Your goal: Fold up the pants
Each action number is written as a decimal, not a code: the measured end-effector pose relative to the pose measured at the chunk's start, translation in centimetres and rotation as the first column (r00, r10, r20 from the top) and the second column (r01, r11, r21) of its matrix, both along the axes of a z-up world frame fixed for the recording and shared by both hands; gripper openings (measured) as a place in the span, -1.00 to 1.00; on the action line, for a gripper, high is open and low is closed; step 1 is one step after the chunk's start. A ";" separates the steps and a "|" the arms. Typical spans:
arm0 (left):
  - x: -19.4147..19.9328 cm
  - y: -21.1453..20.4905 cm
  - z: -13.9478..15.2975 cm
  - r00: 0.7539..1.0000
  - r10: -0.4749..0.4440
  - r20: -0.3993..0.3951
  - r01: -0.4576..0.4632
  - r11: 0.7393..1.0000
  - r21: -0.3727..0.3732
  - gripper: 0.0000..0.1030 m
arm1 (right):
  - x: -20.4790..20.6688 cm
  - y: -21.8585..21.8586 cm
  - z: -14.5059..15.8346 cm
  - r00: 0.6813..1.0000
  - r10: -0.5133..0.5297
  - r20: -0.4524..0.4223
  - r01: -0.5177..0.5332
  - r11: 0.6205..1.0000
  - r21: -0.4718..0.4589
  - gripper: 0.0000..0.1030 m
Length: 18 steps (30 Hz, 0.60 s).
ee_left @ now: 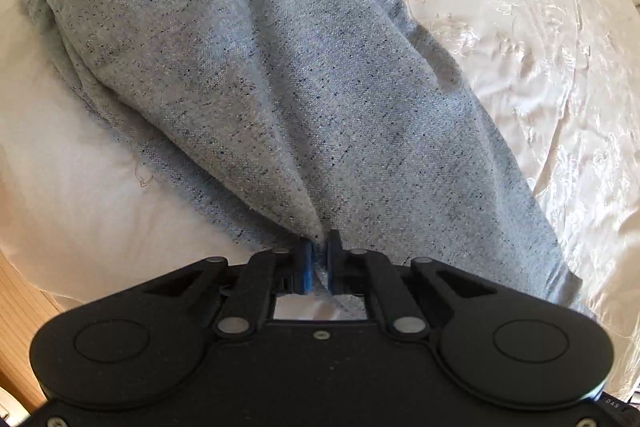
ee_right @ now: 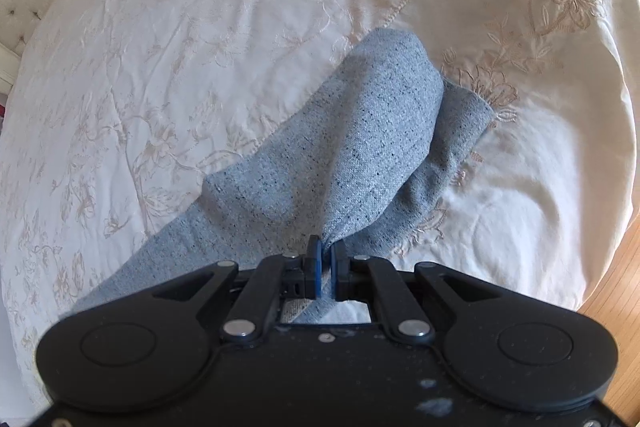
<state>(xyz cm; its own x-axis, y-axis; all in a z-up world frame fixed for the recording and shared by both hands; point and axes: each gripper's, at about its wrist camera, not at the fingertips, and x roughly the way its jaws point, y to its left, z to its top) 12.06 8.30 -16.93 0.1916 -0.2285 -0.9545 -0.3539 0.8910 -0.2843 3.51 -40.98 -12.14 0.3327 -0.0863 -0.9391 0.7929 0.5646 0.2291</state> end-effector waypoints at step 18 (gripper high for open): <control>3.2 -7.9 2.4 0.944 -0.329 -0.021 0.324 0.915 0.241 -0.56 | -2.9 -2.5 -5.0 1.000 -0.023 0.001 0.023 0.996 0.089 -0.52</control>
<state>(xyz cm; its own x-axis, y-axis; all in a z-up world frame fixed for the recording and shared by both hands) 15.27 0.40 -14.53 0.1641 -0.0482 -0.9853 -0.0281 0.9982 -0.0535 0.65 -43.46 -17.18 0.3336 -0.0103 -0.9427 0.8048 0.5239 0.2791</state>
